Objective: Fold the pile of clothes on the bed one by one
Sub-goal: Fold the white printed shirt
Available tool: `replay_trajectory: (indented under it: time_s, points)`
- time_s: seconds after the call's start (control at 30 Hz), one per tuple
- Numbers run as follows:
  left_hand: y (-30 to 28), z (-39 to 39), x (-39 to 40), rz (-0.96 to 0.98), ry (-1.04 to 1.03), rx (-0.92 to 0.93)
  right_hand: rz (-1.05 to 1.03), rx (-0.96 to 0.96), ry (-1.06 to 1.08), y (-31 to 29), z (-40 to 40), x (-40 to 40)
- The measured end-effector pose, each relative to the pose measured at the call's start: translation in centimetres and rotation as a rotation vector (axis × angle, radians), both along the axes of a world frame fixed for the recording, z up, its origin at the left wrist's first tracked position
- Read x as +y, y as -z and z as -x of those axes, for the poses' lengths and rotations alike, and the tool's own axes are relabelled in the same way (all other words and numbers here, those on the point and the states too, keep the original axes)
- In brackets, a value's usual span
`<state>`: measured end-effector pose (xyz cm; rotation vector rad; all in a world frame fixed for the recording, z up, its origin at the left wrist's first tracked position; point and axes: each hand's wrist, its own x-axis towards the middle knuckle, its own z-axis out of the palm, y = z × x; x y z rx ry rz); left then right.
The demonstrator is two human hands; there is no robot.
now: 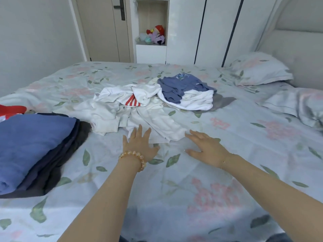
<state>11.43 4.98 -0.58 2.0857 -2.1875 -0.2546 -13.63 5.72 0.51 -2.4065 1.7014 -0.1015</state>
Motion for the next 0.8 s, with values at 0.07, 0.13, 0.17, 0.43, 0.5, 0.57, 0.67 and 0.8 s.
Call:
replay_trajectory:
  time_s: [0.07,0.13,0.17,0.43,0.5,0.57,0.67,0.8]
  points:
    - [1.1,1.3,-1.2,-0.031,0.011,-0.008,-0.046,-0.015,0.05,2.0,1.3,0.5]
    - [2.0,2.5,-2.3,-0.066,0.004,0.029,-0.082,-0.036,0.083,4.0,2.3,0.8]
    - [2.4,3.1,-2.8,-0.071,-0.009,0.06,-0.09,-0.033,0.082,4.8,2.4,0.8]
    - [4.2,4.9,-6.6,0.1,-0.109,-0.037,-0.154,-0.067,-0.004,4.5,2.2,-2.0]
    - [4.4,5.0,-7.3,0.249,-0.096,0.021,-0.169,-0.101,-0.001,4.3,2.5,-2.4]
    - [4.1,4.5,-7.9,0.289,-0.079,0.249,-0.181,-0.154,0.008,3.9,2.6,-2.5]
    - [3.2,3.5,-7.6,0.22,-0.102,0.528,-0.274,-0.478,0.129,2.7,2.4,-2.3]
    - [1.0,3.4,-4.7,0.128,0.011,0.604,-0.332,-0.968,0.416,1.3,2.2,-3.0]
